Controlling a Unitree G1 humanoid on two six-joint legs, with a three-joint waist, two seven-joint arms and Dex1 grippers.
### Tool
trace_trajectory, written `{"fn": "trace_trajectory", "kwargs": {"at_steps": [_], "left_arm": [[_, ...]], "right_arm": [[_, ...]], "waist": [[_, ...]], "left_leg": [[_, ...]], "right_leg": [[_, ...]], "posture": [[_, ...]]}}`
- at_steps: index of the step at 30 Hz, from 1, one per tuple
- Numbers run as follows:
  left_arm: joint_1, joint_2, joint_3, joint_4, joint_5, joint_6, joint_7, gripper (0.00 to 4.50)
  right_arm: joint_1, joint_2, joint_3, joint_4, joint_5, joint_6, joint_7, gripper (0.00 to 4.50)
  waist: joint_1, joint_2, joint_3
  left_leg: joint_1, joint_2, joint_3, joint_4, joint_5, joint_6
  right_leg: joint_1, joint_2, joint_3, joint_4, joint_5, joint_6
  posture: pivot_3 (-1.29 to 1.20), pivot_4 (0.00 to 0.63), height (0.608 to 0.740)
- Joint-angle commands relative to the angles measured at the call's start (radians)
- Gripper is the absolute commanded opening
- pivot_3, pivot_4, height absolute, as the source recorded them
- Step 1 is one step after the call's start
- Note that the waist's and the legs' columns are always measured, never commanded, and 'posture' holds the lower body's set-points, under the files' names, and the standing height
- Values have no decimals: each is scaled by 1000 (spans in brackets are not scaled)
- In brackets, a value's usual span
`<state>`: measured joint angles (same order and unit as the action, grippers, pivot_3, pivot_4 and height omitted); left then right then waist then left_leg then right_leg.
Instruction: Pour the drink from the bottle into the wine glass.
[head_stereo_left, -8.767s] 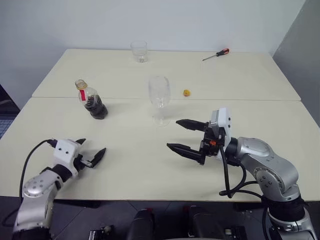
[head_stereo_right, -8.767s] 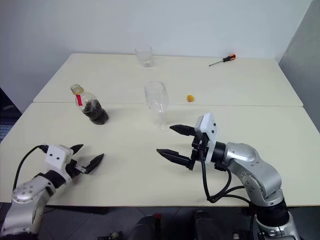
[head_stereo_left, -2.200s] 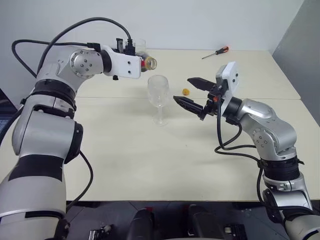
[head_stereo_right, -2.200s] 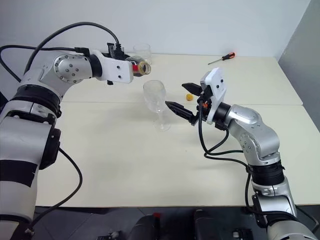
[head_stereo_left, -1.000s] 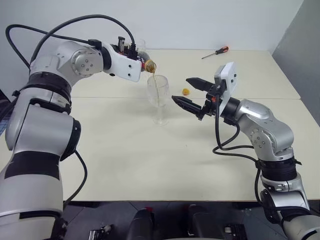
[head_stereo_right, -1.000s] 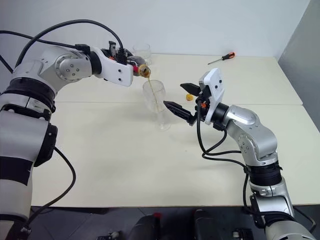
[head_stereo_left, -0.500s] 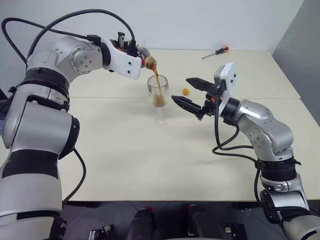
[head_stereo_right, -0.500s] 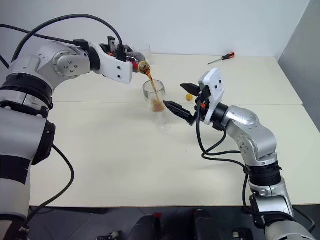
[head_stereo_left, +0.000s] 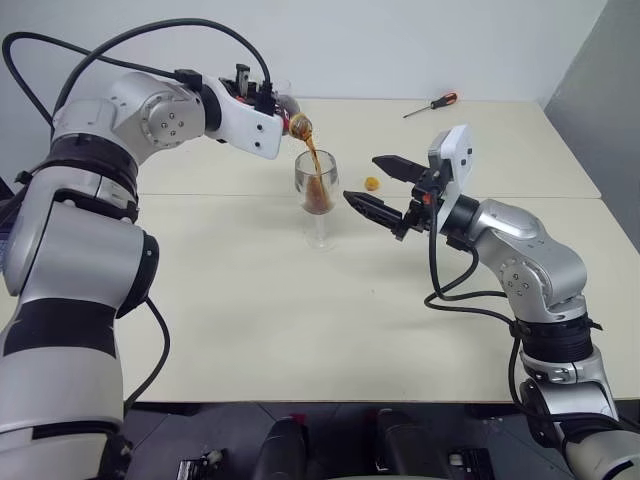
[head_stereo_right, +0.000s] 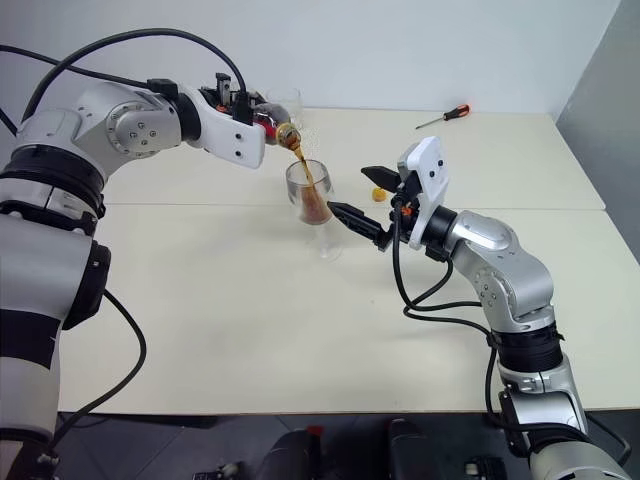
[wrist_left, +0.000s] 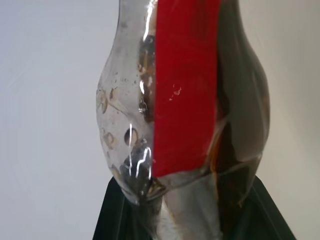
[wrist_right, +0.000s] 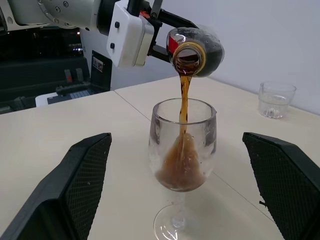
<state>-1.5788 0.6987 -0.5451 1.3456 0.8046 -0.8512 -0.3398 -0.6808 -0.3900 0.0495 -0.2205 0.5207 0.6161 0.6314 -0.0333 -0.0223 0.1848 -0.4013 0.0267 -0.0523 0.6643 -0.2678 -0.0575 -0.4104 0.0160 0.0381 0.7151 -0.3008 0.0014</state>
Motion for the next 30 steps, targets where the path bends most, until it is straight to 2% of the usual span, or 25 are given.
{"fn": "trace_trajectory", "kwargs": {"at_steps": [1,30], "left_arm": [[-57,21,2,-5,0,8,25,1007],[-64,23,-12,1,18,18,52,1007]], "right_arm": [[-7,-3,-24,-30,-2,-23,2,4500],[-10,-3,-30,-24,-9,-24,9,4500]], "waist": [[0,0,0],[0,0,0]], "left_leg": [[0,0,0,0,0,0],[0,0,0,0,0,0]], "right_leg": [[0,0,0,0,0,0],[0,0,0,0,0,0]], "posture": [[0,150,740],[0,150,740]]}}
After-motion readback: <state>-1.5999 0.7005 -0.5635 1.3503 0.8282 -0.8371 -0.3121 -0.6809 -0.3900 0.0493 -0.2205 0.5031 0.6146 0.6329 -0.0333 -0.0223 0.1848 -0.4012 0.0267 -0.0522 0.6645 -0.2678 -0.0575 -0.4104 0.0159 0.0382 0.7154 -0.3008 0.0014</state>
